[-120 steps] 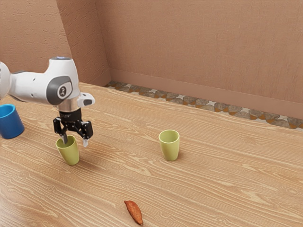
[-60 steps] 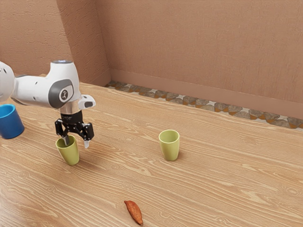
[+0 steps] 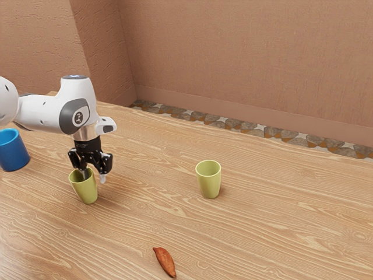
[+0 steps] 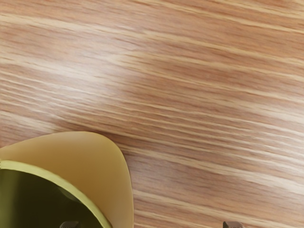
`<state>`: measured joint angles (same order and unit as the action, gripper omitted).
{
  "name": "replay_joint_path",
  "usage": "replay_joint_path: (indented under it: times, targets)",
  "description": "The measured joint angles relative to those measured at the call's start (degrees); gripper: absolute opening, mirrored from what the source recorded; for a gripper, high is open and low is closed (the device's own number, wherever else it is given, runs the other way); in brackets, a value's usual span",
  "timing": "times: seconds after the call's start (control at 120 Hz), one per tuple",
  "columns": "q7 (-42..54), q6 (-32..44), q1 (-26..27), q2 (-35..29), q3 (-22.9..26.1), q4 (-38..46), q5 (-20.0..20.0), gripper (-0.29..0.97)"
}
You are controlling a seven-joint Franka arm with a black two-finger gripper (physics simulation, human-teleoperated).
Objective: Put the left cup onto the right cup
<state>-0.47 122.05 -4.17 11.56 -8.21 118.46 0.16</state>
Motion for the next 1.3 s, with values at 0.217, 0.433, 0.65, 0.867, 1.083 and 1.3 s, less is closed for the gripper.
replay_joint_path:
  times: [0.217,0.433,0.65,0.867,1.083,1.3]
  targets:
    - [0.21,0.07,0.02,0.00,-0.18,0.04,-0.18,0.17]
    - [0.37,0.04,-0.01,0.00,-0.70,0.04,-0.32,0.04]
    - [0.45,0.12,0.05,0.20,-0.85,0.04,-0.34,-0.05]
    - [0.26,0.19,0.32,0.42,-0.93,0.04,-0.21,-0.09]
    - [-0.17,0.23,0.64,0.20,-0.93,0.03,0.12,-0.10]
    - [-0.47,0.00,1.41,-1.50,-0.86,0.04,0.53,-0.11]
